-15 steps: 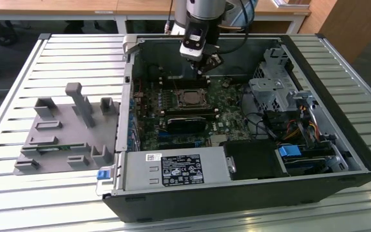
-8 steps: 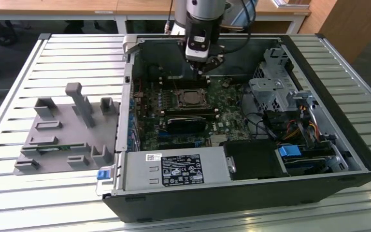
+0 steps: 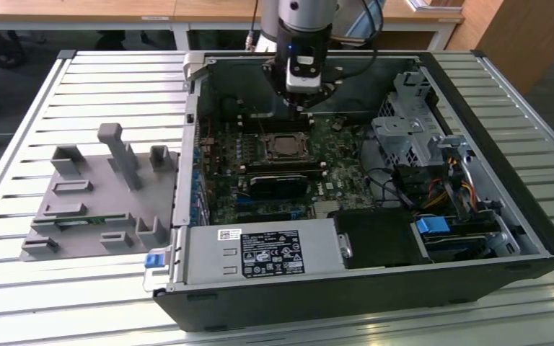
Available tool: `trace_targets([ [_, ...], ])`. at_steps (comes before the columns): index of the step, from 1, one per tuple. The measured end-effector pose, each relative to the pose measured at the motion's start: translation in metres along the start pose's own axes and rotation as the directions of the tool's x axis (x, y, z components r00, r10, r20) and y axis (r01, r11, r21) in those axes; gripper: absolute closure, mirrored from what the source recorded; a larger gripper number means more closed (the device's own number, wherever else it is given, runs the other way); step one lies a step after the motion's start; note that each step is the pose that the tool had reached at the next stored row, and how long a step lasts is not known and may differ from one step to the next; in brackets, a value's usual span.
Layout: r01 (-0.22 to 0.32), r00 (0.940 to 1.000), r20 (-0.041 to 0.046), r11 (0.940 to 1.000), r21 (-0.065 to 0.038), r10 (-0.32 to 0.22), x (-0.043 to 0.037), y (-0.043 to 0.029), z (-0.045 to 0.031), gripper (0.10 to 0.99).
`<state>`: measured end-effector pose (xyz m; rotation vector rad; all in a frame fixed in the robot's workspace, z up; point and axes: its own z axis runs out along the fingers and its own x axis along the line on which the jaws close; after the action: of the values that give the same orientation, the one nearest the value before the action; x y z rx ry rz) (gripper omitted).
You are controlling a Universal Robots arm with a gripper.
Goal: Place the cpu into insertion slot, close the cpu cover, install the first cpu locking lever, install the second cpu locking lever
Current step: 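Install the first cpu locking lever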
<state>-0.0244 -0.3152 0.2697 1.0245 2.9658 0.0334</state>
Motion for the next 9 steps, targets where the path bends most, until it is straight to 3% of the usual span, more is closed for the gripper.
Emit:
trace_targets([
  [4,0.072,0.9974,-0.0015,0.9974,0.0,-0.072,0.0,0.0,0.0006,0.98],
  [9,0.162,0.9868,-0.0035,0.9868,0.0,-0.162,0.0,0.0,0.0012,0.98],
])
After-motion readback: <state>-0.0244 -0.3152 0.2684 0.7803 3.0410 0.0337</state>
